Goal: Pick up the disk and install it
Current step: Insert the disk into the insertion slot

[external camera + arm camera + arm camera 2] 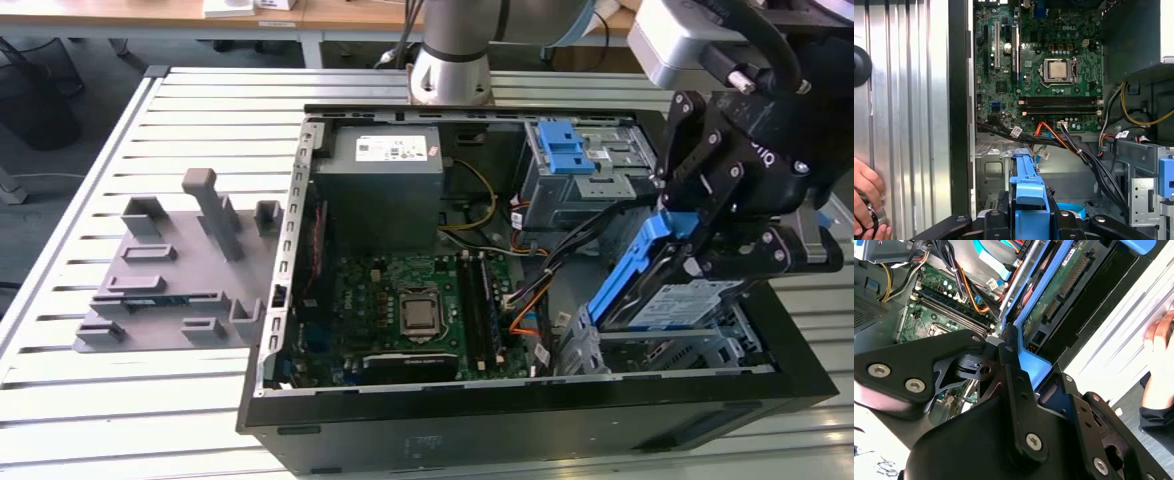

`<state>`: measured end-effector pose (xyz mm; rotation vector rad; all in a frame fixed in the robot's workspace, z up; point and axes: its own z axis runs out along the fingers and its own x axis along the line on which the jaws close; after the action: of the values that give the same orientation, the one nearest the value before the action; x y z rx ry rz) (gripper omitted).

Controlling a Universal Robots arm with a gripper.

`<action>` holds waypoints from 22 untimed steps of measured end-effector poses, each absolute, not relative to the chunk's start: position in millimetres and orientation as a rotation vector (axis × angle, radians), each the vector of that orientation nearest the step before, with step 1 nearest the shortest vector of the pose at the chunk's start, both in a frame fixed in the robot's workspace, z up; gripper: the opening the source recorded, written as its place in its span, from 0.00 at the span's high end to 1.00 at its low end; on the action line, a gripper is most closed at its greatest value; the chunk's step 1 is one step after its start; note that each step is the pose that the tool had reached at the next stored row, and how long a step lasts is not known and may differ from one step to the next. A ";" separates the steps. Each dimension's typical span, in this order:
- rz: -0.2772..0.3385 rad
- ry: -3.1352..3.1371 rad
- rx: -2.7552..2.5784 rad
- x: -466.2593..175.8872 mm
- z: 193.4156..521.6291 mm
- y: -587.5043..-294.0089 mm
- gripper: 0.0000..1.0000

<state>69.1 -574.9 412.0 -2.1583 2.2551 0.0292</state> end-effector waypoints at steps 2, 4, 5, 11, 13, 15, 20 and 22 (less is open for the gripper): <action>0.029 2.255 -2.158 69.1 411.1 -574.9 0.64; 0.029 2.255 -2.158 69.1 410.3 -574.9 0.64; 0.029 2.255 -2.158 69.1 409.9 -574.9 0.64; 0.029 2.255 -2.158 69.1 407.6 -574.9 0.64; 0.029 2.255 -2.158 69.1 407.0 -574.9 0.64; 0.029 2.255 -2.158 69.2 406.2 -574.9 0.64; 0.029 2.255 -2.158 69.2 404.2 -574.9 0.64; 0.029 2.255 -2.158 69.1 403.4 -574.9 0.64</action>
<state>69.1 -574.9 403.4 -2.1583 2.2551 0.0292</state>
